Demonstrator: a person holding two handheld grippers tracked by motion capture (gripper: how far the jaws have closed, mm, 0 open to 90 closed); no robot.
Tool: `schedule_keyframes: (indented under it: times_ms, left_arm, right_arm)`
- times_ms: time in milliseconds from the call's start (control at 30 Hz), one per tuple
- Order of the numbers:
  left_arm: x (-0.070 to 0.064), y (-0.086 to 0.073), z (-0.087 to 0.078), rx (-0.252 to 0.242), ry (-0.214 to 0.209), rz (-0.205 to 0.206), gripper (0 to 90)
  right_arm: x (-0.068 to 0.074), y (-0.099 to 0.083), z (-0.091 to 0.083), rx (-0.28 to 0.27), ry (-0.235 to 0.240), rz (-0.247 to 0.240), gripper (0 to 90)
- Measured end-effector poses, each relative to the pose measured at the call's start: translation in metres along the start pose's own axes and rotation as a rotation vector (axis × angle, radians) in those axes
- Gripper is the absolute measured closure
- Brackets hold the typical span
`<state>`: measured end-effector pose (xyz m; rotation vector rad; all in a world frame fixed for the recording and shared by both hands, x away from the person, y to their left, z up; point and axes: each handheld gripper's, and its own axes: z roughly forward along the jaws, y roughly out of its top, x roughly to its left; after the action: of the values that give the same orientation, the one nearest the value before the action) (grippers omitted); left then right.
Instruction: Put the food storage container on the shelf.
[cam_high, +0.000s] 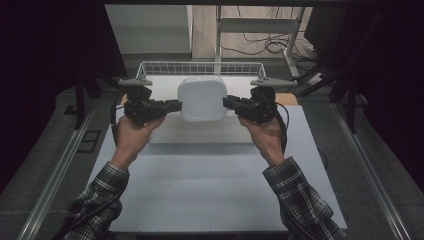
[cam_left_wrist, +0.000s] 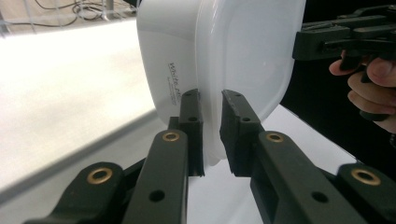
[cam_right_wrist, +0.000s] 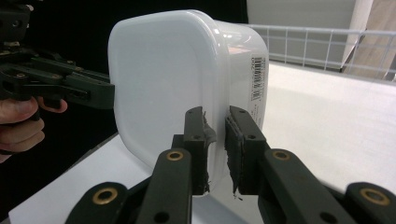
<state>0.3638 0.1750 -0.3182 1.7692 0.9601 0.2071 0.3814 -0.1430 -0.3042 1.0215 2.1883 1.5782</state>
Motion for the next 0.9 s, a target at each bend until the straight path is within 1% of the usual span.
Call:
schedule_keyframes:
  times_ms: [67,167,200,400,500,567,667,767,900]
  left_arm:
    - [0.003,0.006,0.001,-0.002,0.006,-0.001,78.9]
    - [0.007,0.012,0.003,-0.004,0.009,-0.012,78.5]
    - [0.009,0.013,0.004,-0.005,0.008,-0.022,78.3]
    - [0.019,0.015,0.01,-0.01,-0.004,-0.062,76.4]
    - [0.022,0.016,0.014,-0.006,-0.001,-0.072,73.0]
    - [0.023,0.016,0.016,-0.003,-0.002,-0.076,70.1]
    - [0.026,0.017,0.017,-0.017,-0.022,-0.092,68.1]
    - [0.027,0.019,0.019,-0.025,-0.026,-0.097,65.2]
    - [0.028,0.022,0.023,-0.035,-0.011,-0.096,63.1]
  right_arm:
    - [-0.002,0.006,0.002,-0.002,-0.001,0.004,78.1]
    - [-0.004,0.012,0.006,-0.002,-0.007,0.011,78.1]
    - [-0.005,0.014,0.007,0.001,-0.009,0.011,78.0]
    - [-0.012,0.017,0.017,0.018,-0.012,0.031,77.9]
    - [-0.015,0.017,0.022,0.032,-0.012,0.049,77.7]
    - [-0.017,0.018,0.025,0.04,-0.017,0.052,77.4]
    - [-0.02,0.018,0.029,0.05,-0.025,0.058,76.8]
    - [-0.021,0.02,0.032,0.057,-0.035,0.061,75.1]
    - [-0.025,0.023,0.036,0.064,-0.041,0.07,71.3]
